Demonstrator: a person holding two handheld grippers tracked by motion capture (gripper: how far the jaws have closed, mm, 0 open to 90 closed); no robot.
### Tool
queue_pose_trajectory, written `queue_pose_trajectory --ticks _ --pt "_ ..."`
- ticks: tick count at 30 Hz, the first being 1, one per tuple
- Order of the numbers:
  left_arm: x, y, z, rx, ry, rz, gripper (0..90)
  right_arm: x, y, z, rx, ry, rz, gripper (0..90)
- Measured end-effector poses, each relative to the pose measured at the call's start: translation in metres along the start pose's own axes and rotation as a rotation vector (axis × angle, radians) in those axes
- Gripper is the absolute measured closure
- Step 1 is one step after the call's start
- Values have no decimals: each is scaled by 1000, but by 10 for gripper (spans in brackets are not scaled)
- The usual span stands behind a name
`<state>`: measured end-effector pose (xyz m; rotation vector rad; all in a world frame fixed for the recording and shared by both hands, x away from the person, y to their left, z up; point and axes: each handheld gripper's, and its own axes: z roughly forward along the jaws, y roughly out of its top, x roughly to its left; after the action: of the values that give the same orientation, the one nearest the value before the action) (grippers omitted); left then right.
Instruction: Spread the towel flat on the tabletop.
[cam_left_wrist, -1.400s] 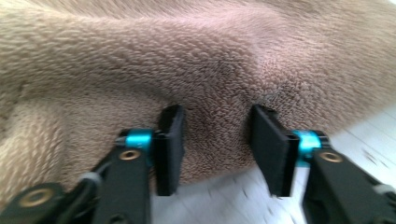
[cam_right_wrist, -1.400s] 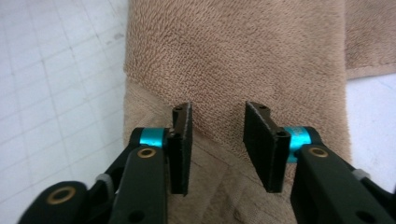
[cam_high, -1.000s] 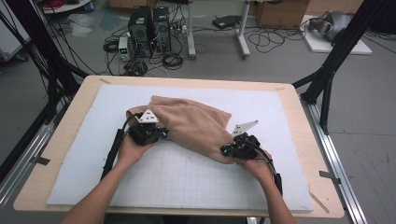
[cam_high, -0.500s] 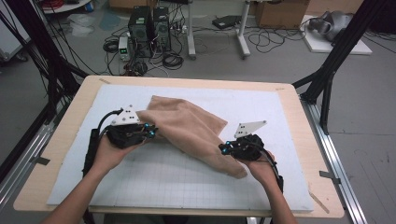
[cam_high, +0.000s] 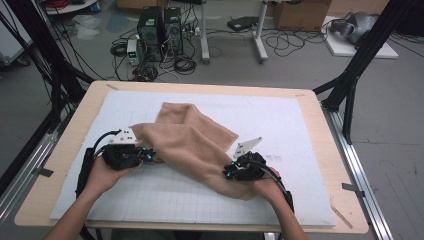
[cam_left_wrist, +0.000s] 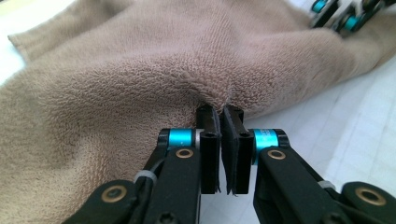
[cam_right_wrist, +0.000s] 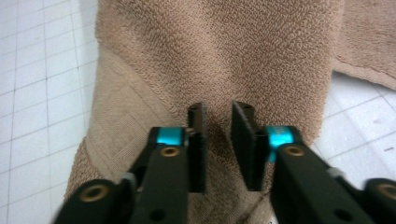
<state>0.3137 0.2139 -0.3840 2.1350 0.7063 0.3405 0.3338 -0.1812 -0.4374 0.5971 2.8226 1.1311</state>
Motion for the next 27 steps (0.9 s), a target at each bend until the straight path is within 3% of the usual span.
queue_pose_trajectory --ticks 4,11,14,19,23,27 --pt "-2 6 -7 -33 -16 9 860 3 2 -2 5 10 -26 881" --pt "-13 27 -28 -79 -47 59 859 12 6 -29 -86 22 -42 884" --pt "-9 35 -27 -60 -34 59 857 15 10 -44 -128 9 -53 898" --pt "16 46 4 -32 39 -1 858 -3 12 -54 -143 -56 -22 898" --pt "41 55 42 -25 61 -84 859 -20 11 -43 -110 -69 21 898" --pt "61 57 77 18 107 -124 859 -37 5 -34 -88 -103 81 899"
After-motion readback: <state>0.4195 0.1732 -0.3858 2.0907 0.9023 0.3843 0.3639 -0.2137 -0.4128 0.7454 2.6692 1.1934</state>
